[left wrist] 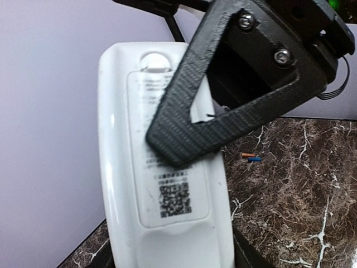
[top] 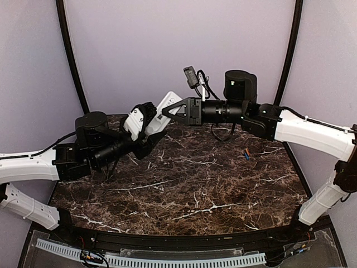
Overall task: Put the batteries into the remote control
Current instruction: Pass from the right arm to the left
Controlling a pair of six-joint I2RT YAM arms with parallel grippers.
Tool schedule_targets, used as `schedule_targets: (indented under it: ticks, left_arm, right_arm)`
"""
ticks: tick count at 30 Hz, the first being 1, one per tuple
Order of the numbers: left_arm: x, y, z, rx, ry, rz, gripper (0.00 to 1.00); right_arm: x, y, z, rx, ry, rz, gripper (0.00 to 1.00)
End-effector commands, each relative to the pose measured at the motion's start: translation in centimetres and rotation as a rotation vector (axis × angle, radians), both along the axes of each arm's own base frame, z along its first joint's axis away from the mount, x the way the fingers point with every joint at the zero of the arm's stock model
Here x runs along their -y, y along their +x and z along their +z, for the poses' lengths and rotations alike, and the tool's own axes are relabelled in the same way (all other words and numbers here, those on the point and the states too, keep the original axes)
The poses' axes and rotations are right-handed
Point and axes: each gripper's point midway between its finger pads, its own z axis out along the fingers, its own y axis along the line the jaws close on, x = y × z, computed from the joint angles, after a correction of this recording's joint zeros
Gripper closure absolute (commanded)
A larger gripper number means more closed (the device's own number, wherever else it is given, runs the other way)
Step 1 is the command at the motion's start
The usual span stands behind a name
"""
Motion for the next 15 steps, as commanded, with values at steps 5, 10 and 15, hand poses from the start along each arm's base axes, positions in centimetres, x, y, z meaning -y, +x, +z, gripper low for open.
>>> schedule_targets:
  ticks: [5, 10, 15]
  left_arm:
    - [-0.8, -0.9, 1.3, 0.014, -0.068, -0.016, 0.8]
    - [-0.7, -1.4, 1.1, -0.025, -0.074, -0.043, 1.0]
    - [-1.1, -1.3, -0.4, -0.106, -0.068, -0.017, 1.0]
  right_arm:
    - [-0.4, -0.3, 0.1, -0.029, 0.039, 0.043, 1.0]
    - [0.4, 0.6, -0.1, 0.005, 0.013, -0.007, 0.74]
    - [1.7, 1.3, -0.3, 0.112, -0.096, -0.076, 0.32]
